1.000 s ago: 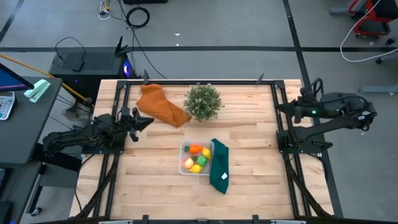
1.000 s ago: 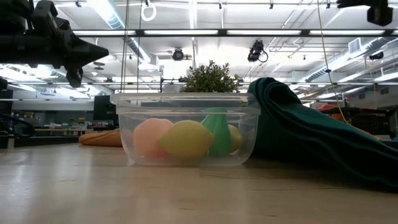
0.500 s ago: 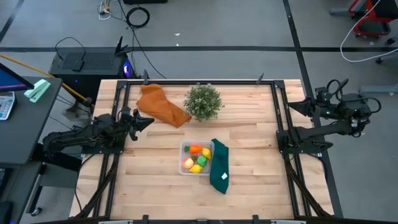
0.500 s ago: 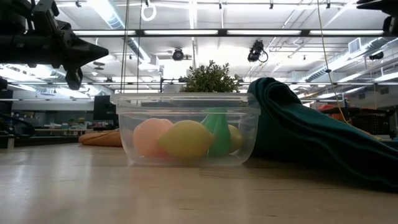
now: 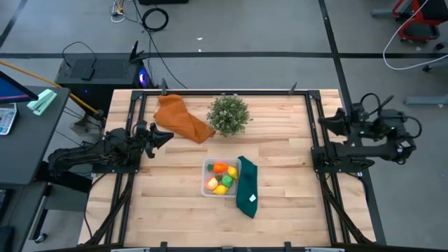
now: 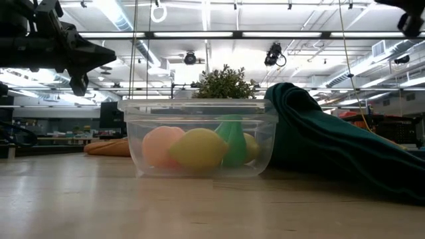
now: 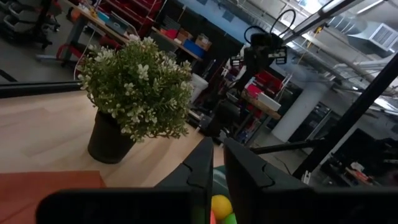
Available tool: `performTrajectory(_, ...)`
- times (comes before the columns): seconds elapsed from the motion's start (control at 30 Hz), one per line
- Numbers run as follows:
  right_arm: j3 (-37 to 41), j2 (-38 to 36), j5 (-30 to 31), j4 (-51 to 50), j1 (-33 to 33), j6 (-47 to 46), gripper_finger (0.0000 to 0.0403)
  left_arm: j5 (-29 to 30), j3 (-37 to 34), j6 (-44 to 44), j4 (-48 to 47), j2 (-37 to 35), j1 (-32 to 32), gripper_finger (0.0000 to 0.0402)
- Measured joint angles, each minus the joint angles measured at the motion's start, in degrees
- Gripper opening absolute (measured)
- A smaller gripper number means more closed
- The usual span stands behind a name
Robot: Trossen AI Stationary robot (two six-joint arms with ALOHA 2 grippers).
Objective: Pick and placing Produce into tupperware
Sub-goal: Return to Home Position
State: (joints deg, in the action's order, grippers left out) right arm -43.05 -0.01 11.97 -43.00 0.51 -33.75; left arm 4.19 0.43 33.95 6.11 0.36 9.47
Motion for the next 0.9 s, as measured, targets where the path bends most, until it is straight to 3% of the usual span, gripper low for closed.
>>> performTrajectory(0.47,20.1,0.0,-11.0,35.1,0.3,2.5,0.0,0.0,0.0,-0.1,0.0,0.0,0.0,0.0039)
performTrajectory(0.9,33.9,0.0,-13.6,53.6,0.3,0.7,0.0,0.0,0.0,-0.1,0.0,0.0,0.0,0.004)
